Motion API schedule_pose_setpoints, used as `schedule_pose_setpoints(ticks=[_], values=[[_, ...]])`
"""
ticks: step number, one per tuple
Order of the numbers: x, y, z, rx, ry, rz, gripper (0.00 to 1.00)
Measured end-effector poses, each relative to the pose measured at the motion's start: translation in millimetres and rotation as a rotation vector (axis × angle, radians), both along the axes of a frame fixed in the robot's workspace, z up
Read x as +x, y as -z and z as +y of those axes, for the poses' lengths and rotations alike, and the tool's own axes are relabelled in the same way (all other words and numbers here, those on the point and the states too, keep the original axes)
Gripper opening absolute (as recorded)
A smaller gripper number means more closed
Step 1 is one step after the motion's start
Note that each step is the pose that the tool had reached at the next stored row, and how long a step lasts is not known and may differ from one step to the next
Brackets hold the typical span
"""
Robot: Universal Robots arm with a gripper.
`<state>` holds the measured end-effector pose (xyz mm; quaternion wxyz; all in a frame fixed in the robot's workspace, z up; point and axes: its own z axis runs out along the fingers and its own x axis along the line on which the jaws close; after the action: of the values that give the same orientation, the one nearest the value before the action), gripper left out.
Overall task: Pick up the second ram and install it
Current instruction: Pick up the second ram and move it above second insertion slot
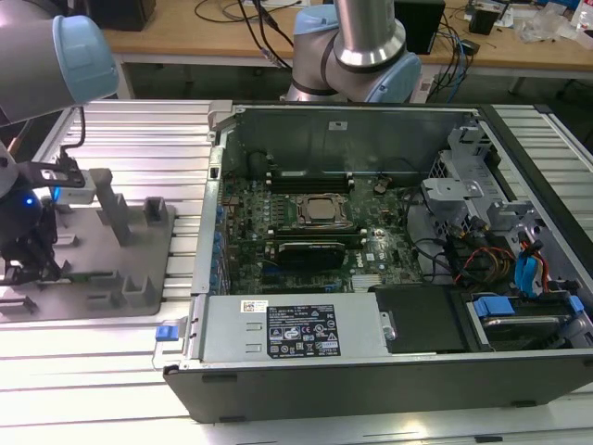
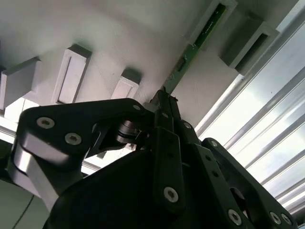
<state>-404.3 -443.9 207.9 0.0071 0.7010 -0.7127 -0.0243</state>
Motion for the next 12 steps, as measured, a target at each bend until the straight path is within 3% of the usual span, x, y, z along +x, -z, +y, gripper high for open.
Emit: schedule_pose_setpoints(ticks=[4, 12], values=[[0.0, -3.7, 0.0, 0.0002, 0.01, -0.0001, 0.09], [0.0, -3.8, 0.0, 0.0002, -0.005, -0.0005, 0.09]])
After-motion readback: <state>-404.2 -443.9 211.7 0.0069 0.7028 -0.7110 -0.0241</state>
